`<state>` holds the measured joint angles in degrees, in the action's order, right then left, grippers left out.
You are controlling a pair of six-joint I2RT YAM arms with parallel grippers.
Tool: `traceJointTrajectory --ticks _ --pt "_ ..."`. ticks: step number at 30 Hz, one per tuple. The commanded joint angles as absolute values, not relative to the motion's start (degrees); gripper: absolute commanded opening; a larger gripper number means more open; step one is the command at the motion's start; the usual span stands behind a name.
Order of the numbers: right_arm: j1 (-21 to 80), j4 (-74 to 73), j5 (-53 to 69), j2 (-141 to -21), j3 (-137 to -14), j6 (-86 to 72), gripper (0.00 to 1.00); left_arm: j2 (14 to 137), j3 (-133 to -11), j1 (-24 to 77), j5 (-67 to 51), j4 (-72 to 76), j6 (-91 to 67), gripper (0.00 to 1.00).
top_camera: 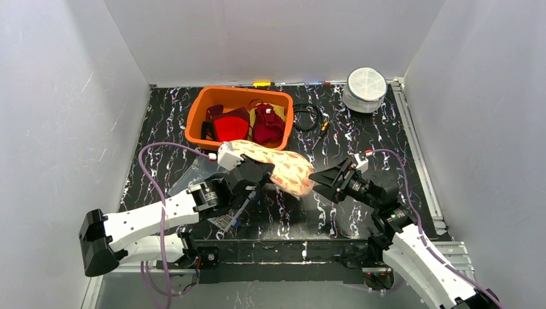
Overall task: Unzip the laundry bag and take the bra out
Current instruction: Unzip the laundry bag at the center of the board.
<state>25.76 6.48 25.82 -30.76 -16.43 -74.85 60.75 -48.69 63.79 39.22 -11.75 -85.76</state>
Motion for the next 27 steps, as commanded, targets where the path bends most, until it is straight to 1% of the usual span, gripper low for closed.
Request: traceJointTrajectory --ticks 1,6,9,16,27 --pt "27.1 11.4 24.7 -31.7 -18.5 -78.1 0.95 61.2 -50.5 63.5 42.5 -8.8 -86.2 0.0" --pt "29.6 13.5 22.6 -34.8 -18.6 -79.9 0.91 61.0 -50.3 63.5 41.7 -7.4 -86.4 0.0" --pt "31.8 13.8 21.0 -37.1 -19.2 -80.1 0.91 60.1 -49.6 63.5 42.3 -6.2 -86.6 0.0" --pt "36.2 12.5 17.4 -37.7 -20.4 -79.3 0.96 57.7 -51.1 63.2 46.3 -6.9 -83.9 0.0" --pt "40.2 16.4 11.4 -38.6 -20.8 -81.4 0.96 55.9 -50.8 62.4 46.5 -6.0 -83.5 0.0"
